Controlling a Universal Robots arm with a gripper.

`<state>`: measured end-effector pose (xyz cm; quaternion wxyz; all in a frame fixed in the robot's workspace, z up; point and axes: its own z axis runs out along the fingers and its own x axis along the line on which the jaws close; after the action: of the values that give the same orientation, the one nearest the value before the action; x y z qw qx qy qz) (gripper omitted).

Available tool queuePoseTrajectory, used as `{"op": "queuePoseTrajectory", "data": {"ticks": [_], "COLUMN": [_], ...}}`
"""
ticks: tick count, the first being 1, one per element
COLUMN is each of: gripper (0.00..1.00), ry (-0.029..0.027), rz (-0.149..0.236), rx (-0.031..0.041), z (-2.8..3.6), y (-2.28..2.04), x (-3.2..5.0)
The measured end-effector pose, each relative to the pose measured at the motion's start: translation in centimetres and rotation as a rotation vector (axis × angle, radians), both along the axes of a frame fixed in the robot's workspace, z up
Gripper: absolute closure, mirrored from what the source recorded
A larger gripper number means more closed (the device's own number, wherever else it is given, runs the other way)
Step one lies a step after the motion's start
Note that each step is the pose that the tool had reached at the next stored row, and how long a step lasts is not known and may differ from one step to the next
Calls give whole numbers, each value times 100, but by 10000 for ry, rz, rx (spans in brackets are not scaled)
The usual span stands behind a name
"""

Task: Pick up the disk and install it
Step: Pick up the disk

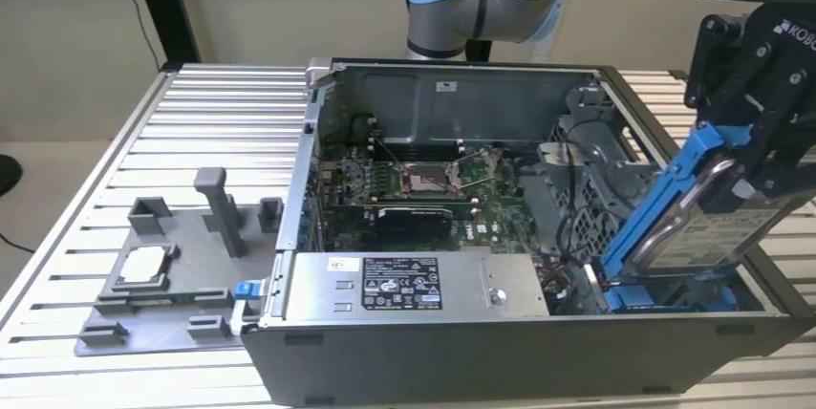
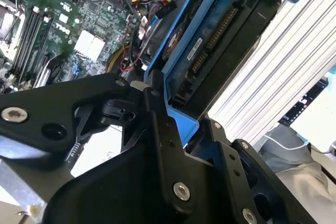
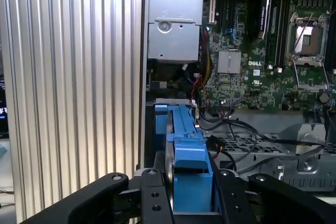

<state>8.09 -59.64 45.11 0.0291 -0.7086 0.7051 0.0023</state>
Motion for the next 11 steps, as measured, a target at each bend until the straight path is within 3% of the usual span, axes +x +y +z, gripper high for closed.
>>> {"op": "queuePoseTrajectory", "data": {"ticks": [11], "gripper": [100], "ry": [-6], "rz": [-1], "rx": [1], "z": [-67], "y": [41], "x": [7]}}
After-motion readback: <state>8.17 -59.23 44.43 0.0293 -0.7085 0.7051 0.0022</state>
